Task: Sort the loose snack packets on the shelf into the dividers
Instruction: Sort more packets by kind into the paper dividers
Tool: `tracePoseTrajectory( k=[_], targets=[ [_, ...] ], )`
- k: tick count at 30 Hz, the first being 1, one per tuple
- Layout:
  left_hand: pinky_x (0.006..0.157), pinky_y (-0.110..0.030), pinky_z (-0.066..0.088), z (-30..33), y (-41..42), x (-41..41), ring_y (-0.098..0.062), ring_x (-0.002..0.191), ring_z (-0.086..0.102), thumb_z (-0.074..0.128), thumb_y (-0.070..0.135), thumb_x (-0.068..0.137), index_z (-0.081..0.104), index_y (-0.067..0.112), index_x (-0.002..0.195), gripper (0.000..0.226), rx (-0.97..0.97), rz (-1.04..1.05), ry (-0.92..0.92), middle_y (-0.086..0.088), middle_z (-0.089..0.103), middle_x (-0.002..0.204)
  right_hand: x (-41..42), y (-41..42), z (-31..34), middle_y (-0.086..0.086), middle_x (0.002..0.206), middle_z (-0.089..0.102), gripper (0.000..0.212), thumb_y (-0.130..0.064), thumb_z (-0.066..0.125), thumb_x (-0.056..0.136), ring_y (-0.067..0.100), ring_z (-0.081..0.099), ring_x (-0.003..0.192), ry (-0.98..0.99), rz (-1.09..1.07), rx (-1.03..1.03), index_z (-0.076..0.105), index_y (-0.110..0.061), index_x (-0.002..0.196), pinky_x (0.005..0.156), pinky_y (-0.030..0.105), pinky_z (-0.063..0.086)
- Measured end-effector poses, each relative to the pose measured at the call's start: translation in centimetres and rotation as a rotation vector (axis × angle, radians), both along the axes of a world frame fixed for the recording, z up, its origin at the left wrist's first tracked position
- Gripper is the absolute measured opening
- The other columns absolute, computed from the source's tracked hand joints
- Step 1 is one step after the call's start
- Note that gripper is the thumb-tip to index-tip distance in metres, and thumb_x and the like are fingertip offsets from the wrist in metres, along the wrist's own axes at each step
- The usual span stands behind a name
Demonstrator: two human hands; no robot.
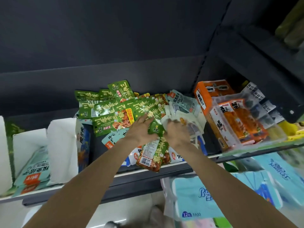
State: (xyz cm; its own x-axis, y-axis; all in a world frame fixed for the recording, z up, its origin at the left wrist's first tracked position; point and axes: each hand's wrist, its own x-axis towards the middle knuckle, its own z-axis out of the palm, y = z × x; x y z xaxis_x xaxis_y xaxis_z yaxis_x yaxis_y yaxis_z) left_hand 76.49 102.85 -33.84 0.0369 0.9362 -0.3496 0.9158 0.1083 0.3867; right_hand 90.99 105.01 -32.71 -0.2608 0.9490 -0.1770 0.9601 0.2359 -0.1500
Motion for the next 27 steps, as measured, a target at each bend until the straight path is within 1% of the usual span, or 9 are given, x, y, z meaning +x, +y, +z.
tracePoseTrajectory(
  k=[4, 6, 9, 11, 13, 16, 19, 25, 27],
  targets=[
    [0.115, -0.031, 0.022, 1.3, 0.0, 0.0, -0.023, 0.14, 0.025, 0.052, 0.032, 0.094, 0.029, 0.018, 0.146, 0.059, 0.118, 0.152, -0.162, -0.003, 0.019, 0.156, -1.0, -0.1, 2.5, 0.012, 0.091, 0.066, 0.019, -0.015, 0.046, 0.095, 0.027, 0.062, 0.083, 0.258, 0.082, 0.045, 0.061, -0.009, 0.106, 0.063, 0.031, 0.041],
    [0.106, -0.026, 0.03, 2.4, -0.3, -0.3, -0.023, 0.132, 0.039, 0.05, 0.027, 0.096, 0.031, 0.016, 0.145, 0.054, 0.142, 0.228, -0.289, -0.006, 0.031, 0.151, -1.1, 0.3, 4.0, 0.007, 0.082, 0.064, 0.018, -0.011, 0.045, 0.095, 0.019, 0.055, 0.069, 0.485, 0.078, 0.102, 0.061, -0.009, 0.103, 0.059, 0.028, 0.036],
    [0.106, -0.025, 0.028, 4.0, -1.3, -1.6, -0.018, 0.135, 0.034, 0.056, 0.028, 0.093, 0.025, 0.018, 0.147, 0.063, 0.16, 0.267, -0.41, -0.002, 0.029, 0.152, -1.3, 0.9, 6.8, -0.009, 0.066, 0.053, 0.015, -0.006, 0.048, 0.093, 0.002, 0.046, 0.055, 0.889, 0.052, 0.07, 0.063, -0.007, 0.095, 0.054, 0.023, 0.034],
    [0.111, -0.029, 0.027, 5.2, -2.0, -2.9, -0.016, 0.138, 0.029, 0.06, 0.032, 0.09, 0.02, 0.019, 0.148, 0.072, 0.201, 0.322, -0.501, 0.0, 0.028, 0.152, -1.8, 1.2, 8.9, -0.01, 0.07, 0.059, 0.017, -0.003, 0.049, 0.091, -0.001, 0.053, 0.06, 1.139, -0.051, -0.018, 0.065, -0.009, 0.091, 0.059, 0.02, 0.04],
    [0.103, -0.026, 0.038, 6.3, -2.6, -4.2, -0.015, 0.135, 0.034, 0.062, 0.031, 0.089, 0.026, 0.018, 0.145, 0.068, 0.235, 0.407, -0.639, 0.003, 0.04, 0.143, -2.6, 1.2, 10.5, -0.004, 0.078, 0.066, 0.019, -0.005, 0.049, 0.091, 0.006, 0.06, 0.072, 1.294, -0.145, -0.113, 0.065, -0.015, 0.087, 0.065, 0.025, 0.045],
    [0.08, -0.016, 0.046, 8.1, -3.8, -5.8, -0.014, 0.114, 0.054, 0.062, 0.022, 0.09, 0.035, 0.015, 0.139, 0.057, 0.289, 0.501, -0.763, 0.003, 0.054, 0.122, -4.3, 0.5, 11.6, 0.0, 0.081, 0.068, 0.023, -0.007, 0.05, 0.091, 0.016, 0.061, 0.076, 1.343, -0.168, -0.169, 0.066, -0.021, 0.083, 0.066, 0.029, 0.047],
    [0.062, -0.007, 0.05, 9.3, -5.6, -7.8, -0.001, 0.084, 0.056, 0.06, 0.018, 0.09, 0.036, 0.013, 0.136, 0.052, 0.332, 0.562, -0.807, 0.006, 0.052, 0.111, -6.8, -0.9, 12.0, -0.002, 0.075, 0.067, 0.025, -0.007, 0.05, 0.091, 0.014, 0.059, 0.072, 1.357, -0.162, -0.192, 0.067, -0.021, 0.08, 0.062, 0.028, 0.046],
    [0.08, -0.018, 0.051, 10.3, -11.2, -14.7, -0.007, 0.099, 0.057, 0.072, 0.022, 0.081, 0.033, 0.022, 0.138, 0.07, 0.471, 0.634, -0.731, 0.003, 0.051, 0.129, -13.8, -5.8, 13.7, -0.007, 0.076, 0.066, 0.018, -0.004, 0.05, 0.092, -0.003, 0.059, 0.062, 1.323, 0.0, -0.18, 0.066, -0.013, 0.092, 0.052, 0.015, 0.045],
    [0.09, -0.013, 0.044, 10.9, -13.6, -17.6, -0.009, 0.109, 0.051, 0.077, 0.02, 0.076, 0.034, 0.027, 0.139, 0.076, 0.584, 0.615, -0.602, 0.003, 0.045, 0.128, -17.0, -8.6, 14.3, -0.008, 0.079, 0.067, 0.018, -0.001, 0.052, 0.09, -0.003, 0.061, 0.067, 1.283, 0.162, -0.153, 0.065, -0.012, 0.092, 0.056, 0.017, 0.049]
  ],
)
